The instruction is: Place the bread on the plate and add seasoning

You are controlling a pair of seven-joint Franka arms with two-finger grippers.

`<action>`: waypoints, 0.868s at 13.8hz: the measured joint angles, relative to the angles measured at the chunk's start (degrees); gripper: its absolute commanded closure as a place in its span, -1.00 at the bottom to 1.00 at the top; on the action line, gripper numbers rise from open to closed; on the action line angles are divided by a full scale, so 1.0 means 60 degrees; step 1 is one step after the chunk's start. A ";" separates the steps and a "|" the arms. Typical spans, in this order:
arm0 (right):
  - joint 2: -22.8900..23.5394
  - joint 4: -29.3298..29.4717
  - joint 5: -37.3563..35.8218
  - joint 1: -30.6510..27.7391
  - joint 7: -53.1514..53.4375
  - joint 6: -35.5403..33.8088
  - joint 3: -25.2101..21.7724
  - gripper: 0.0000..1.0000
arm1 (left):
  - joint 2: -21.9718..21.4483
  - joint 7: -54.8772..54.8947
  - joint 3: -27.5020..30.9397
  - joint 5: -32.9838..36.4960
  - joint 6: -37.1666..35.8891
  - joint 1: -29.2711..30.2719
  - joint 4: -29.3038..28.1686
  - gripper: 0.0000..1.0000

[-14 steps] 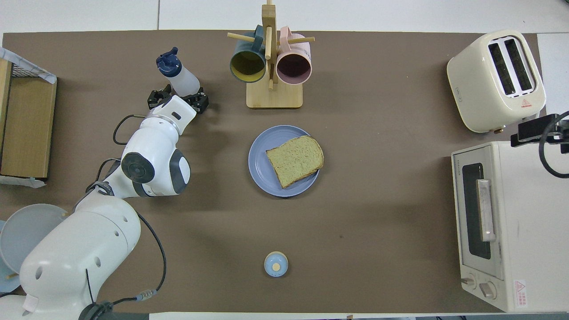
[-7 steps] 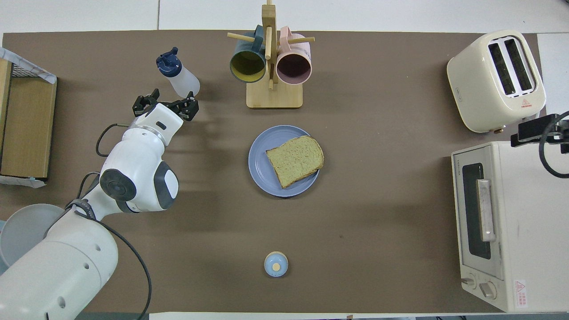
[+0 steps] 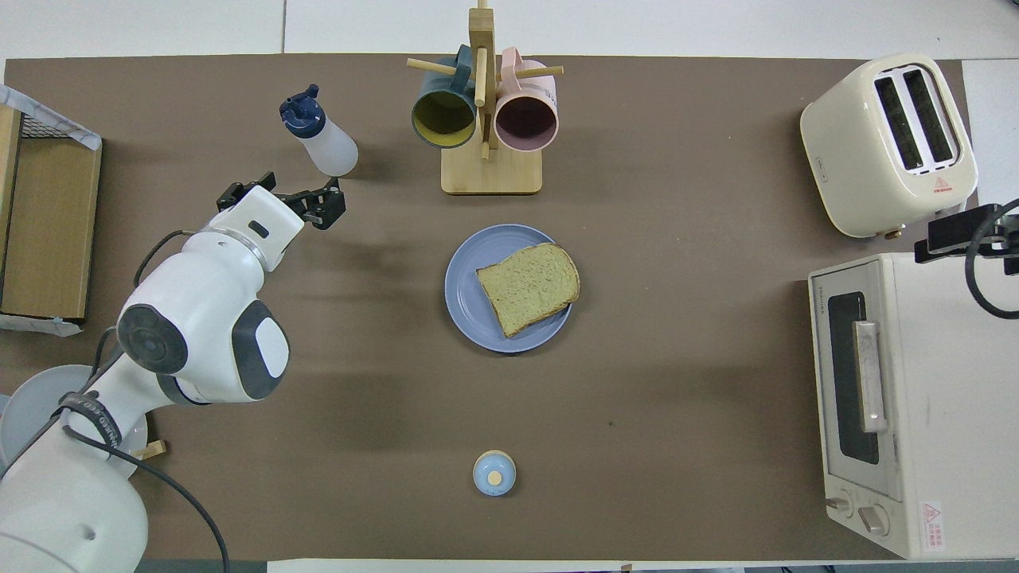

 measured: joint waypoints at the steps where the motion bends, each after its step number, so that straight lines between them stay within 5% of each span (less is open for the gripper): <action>1: 0.0000 0.0000 0.0000 0.0000 0.0000 0.0000 0.0000 -1.00 | -0.0382 0.0030 0.0008 0.0001 -0.0726 0.0130 0.0038 -1.00; 6: 0.0000 0.0000 0.0000 0.0000 0.0000 0.0000 0.0000 -1.00 | -0.1501 0.0114 0.0042 0.0997 -0.4769 0.1038 0.1342 -1.00; 12: 0.0000 0.0000 0.0000 0.0000 0.0000 0.0000 0.0000 -1.00 | -0.1554 0.0136 0.0057 0.2709 -0.9853 0.1695 0.4017 -1.00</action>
